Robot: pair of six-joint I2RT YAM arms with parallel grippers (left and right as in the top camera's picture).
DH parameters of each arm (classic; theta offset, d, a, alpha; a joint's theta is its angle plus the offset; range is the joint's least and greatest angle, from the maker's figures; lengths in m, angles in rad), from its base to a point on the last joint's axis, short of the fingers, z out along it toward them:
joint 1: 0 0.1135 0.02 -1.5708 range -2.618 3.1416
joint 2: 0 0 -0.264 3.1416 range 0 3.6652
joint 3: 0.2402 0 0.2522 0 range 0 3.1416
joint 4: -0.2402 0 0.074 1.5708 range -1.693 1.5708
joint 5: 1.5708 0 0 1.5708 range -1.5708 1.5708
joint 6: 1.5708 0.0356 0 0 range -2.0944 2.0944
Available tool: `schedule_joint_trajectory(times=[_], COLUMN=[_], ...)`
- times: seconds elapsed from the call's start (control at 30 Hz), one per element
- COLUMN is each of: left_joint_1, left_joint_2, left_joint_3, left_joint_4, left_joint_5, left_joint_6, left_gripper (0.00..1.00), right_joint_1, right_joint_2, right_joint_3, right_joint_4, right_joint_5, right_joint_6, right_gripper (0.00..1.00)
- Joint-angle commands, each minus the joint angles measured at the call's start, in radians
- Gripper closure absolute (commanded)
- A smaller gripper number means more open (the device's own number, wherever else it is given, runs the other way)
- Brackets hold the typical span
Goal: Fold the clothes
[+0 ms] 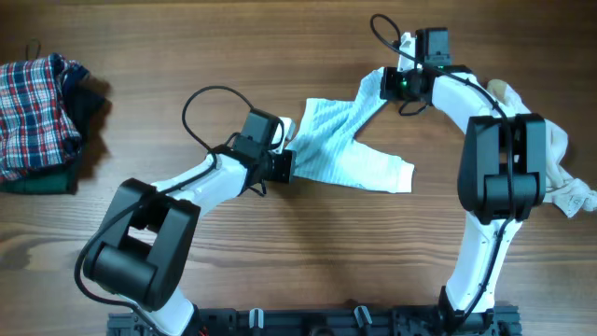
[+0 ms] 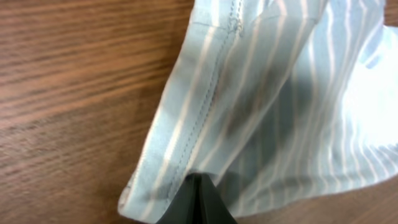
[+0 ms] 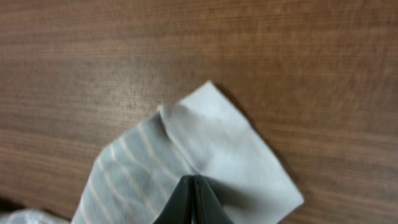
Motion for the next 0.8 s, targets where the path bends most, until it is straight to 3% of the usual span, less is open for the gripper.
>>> schedule_joint_trajectory(times=[0.0,0.27,0.5,0.77], left_joint_1=[0.007,0.006,0.006,0.005], left_joint_2=[-0.019,-0.052,-0.052,-0.038], left_joint_3=[0.006,0.034,0.034,0.034], left_joint_4=[0.018,0.171,0.347,0.455], left_joint_5=[-0.154,-0.154,-0.138,-0.030], left_joint_6=[-0.009,-0.009,-0.007,0.101], left_gripper=[0.96,0.96,0.93,0.96], right_joint_1=[-0.003,-0.003,-0.002,-0.002], right_joint_2=[0.014,0.014,0.014,0.014], right_joint_3=[0.010,0.010,0.009,0.008], right_joint_4=[-0.068,-0.289,-0.428,-0.584], right_joint_5=[-0.010,0.144,0.147,0.143], right_joint_6=[-0.018,0.007,0.036,0.088], right_gripper=[0.96,0.96,0.96,0.96])
